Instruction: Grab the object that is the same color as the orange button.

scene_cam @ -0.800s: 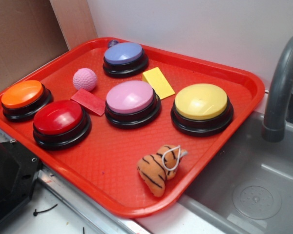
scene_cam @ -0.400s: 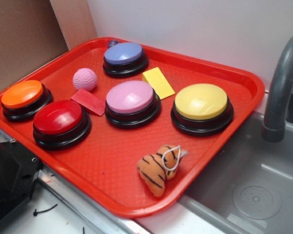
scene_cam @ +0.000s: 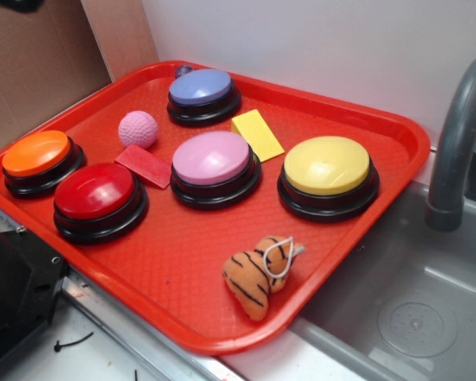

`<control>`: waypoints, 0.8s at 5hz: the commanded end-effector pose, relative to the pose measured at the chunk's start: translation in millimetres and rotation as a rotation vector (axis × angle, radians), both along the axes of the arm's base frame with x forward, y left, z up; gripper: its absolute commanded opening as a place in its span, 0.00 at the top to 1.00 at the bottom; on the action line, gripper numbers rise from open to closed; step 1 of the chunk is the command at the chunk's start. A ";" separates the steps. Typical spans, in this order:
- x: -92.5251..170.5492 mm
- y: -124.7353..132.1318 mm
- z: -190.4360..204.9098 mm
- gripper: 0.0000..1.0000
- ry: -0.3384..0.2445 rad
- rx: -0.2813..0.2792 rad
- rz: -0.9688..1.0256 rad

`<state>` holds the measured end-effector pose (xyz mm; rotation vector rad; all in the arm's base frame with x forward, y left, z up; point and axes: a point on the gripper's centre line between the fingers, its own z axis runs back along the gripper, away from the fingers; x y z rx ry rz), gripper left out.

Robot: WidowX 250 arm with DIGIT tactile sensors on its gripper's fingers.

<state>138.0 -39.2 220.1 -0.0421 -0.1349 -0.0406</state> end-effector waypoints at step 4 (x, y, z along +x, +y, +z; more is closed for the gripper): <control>47.0 -91.5 -84.5 0.00 -0.066 -0.226 0.048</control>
